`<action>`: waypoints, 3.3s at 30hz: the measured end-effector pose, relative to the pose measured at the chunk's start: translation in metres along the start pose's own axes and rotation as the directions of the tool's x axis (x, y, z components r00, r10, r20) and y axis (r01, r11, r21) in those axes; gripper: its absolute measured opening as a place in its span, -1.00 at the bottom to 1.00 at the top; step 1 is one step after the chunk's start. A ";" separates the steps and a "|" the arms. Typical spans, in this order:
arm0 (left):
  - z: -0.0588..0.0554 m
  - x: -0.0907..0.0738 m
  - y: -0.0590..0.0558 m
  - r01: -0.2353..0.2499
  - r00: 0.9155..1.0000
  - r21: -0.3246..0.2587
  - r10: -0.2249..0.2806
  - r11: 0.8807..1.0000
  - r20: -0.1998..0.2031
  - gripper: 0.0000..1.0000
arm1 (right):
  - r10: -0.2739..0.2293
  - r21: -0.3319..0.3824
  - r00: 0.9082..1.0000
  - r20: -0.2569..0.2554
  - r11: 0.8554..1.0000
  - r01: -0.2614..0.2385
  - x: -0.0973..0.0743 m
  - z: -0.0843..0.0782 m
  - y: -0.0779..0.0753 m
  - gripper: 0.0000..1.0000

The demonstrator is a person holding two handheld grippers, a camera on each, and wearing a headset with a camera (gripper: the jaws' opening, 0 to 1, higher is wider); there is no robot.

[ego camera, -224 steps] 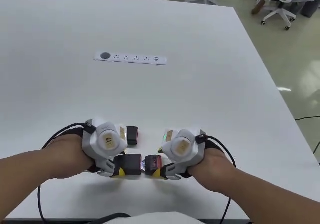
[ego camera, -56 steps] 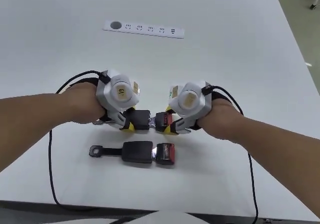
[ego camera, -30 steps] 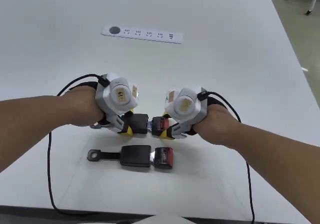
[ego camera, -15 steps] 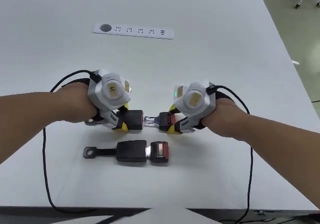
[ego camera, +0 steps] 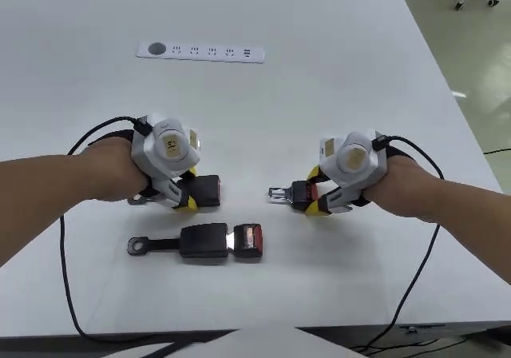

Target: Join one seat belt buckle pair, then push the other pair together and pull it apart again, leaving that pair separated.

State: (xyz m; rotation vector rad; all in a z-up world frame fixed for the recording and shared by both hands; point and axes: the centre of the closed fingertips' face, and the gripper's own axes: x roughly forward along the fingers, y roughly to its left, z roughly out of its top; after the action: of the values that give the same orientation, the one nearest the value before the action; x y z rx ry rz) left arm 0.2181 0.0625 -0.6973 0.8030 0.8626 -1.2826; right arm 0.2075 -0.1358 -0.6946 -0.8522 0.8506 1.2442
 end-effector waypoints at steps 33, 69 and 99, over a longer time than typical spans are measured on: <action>-0.009 -0.059 -0.018 -0.209 0.967 -0.259 0.239 0.943 0.088 0.36 | -0.193 0.207 0.973 0.127 0.964 0.164 -0.038 0.034 0.016 0.08; -0.079 -0.118 -0.075 -0.247 0.909 -0.605 0.397 0.757 0.125 1.00 | -0.314 0.478 0.925 0.212 0.859 0.182 -0.054 0.033 0.084 0.99; -0.080 -0.116 -0.081 -0.248 0.909 -0.610 0.399 0.753 0.123 1.00 | -0.338 0.510 0.922 0.188 0.836 0.202 -0.060 0.022 0.096 0.99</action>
State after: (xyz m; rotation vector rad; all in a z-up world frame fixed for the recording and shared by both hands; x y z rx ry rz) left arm 0.1213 0.1767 -0.6337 0.2672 0.8051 -0.7124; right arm 0.1072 -0.1306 -0.6386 -0.3665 0.7391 0.8146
